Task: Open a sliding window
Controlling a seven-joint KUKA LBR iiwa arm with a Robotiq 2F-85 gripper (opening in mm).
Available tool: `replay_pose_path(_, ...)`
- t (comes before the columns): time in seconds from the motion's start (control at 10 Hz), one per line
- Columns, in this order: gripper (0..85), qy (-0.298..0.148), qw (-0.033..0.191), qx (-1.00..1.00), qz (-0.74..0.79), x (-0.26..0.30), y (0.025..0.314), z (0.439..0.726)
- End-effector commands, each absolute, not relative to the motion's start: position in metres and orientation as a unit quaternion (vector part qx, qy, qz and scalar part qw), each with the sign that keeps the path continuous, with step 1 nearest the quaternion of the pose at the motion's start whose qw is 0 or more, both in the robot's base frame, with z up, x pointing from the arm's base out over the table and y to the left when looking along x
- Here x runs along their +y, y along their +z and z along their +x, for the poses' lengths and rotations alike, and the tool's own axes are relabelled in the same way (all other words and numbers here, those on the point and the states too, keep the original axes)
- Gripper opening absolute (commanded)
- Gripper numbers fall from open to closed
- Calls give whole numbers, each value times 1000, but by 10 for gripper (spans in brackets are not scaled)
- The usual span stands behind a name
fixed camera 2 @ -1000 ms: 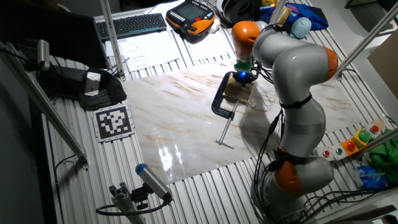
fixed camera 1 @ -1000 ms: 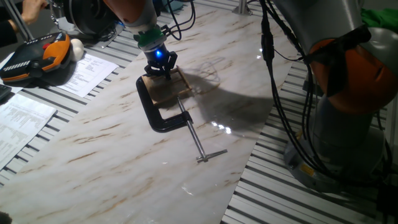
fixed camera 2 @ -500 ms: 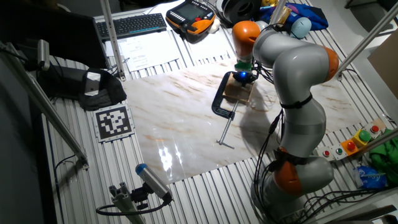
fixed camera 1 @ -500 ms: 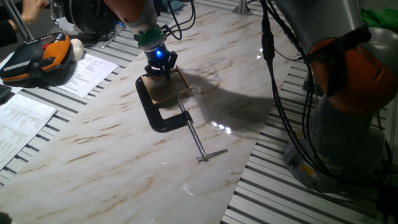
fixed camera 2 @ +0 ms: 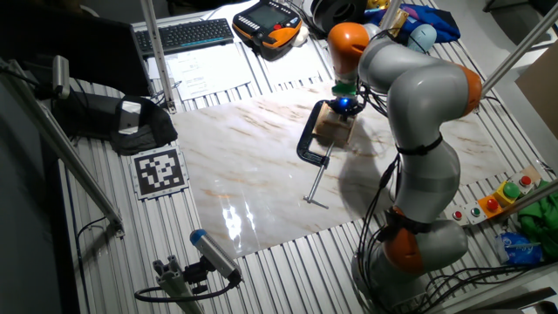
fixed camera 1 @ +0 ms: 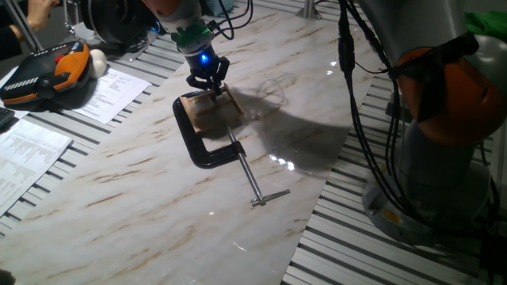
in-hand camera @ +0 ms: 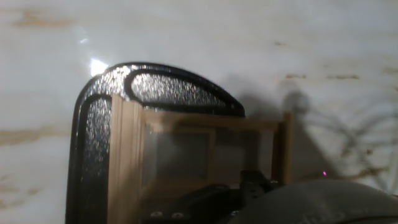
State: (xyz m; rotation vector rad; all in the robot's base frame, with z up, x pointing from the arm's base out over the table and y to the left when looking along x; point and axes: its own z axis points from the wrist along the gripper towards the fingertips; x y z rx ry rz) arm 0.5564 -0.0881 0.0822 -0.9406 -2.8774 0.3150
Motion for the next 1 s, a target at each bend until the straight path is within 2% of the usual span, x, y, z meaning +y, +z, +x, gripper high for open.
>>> replay_pose_path(0.0, 0, 98, 49, -944, -312, -82, 85, 549)
replay_pose_path(0.2, 0, 93, 38, -945, -310, -68, 88, 538)
replay_pose_path(0.5, 0, 91, 14, -952, -293, -58, 78, 536)
replay_pose_path(0.9, 0, 92, 6, -951, -294, -59, 61, 539)
